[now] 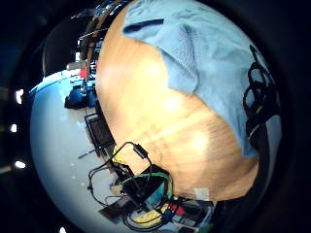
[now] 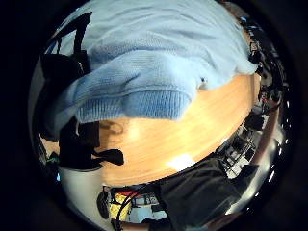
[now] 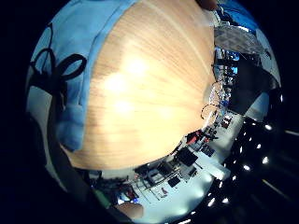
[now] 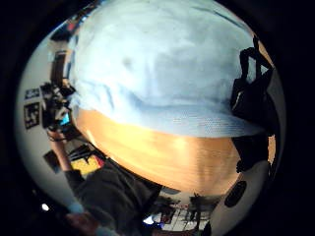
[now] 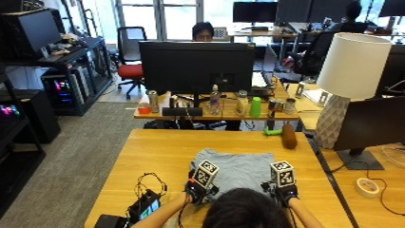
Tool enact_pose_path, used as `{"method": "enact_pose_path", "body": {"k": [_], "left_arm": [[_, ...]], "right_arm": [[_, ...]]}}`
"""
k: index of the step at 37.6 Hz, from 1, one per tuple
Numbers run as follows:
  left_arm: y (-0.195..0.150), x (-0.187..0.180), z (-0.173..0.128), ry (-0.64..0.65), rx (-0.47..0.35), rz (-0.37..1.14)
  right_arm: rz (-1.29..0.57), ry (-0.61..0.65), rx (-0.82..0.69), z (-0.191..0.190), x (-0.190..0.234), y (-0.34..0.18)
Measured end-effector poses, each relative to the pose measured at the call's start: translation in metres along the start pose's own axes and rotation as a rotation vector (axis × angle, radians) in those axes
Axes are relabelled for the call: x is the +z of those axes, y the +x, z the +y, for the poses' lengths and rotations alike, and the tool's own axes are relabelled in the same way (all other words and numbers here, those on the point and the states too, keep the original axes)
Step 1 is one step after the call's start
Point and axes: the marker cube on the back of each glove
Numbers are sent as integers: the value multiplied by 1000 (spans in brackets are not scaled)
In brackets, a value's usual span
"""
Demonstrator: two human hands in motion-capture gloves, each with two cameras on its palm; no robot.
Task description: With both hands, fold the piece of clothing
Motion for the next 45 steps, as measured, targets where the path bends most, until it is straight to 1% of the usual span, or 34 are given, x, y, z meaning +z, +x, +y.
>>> {"method": "enact_pose_path", "body": {"k": [2, 3, 5, 7, 11, 13, 16, 20, 23, 26, 29, 31, 32, 33, 35, 36, 38, 40, 43, 45], "left_arm": [[1, -2, 0, -27, 30, 13], [0, -2, -1, -32, 28, 9], [-5, -3, -1, -37, 6, -5], [-7, -5, 1, -40, 7, -1], [-11, -14, 6, -18, 85, 40], [-17, -11, -3, -49, 113, 70], [-29, -6, -20, -109, 114, 101], [-34, -29, -11, -115, 137, 130], [-42, -47, -10, -102, 128, 136], [-54, -65, -18, -87, 84, 138], [-66, -75, -29, -98, 45, 144], [-75, -82, -39, -126, -9, 144], [-81, -85, -42, -163, -61, 143], [-85, -89, -42, -224, -134, 142], [-89, -98, -30, -361, -287, 140], [-89, -104, -24, -378, -319, 140], [-88, -116, -23, -299, -292, 139], [-91, -118, -34, -224, -279, 138], [-99, -111, -57, -192, -326, 135], [-105, -102, -73, -188, -371, 132]], "right_arm": [[-8, -40, -21, -7, 5, -1], [0, -48, -27, -6, 5, -3], [47, -37, -15, 8, -6, -8], [91, -20, -5, 13, -11, -10], [59, -47, -79, -20, 8, 1], [51, -50, -94, -25, 6, 7], [54, -46, -83, -17, -12, 14], [55, -36, -67, -3, -44, 19], [68, -26, -58, 0, -68, 21], [87, -11, -50, -4, -90, 22], [106, 9, -35, -12, -108, 22], [121, 35, 0, -26, -120, 25], [126, 46, 22, -34, -125, 27], [126, 52, 44, -43, -129, 29], [122, 52, 81, -55, -137, 30], [120, 52, 99, -58, -141, 29], [124, 70, 140, -62, -151, 25], [131, 113, 191, -68, -159, 23], [127, 160, 238, -75, -164, 18], [104, 145, 228, -84, -158, 15]]}}
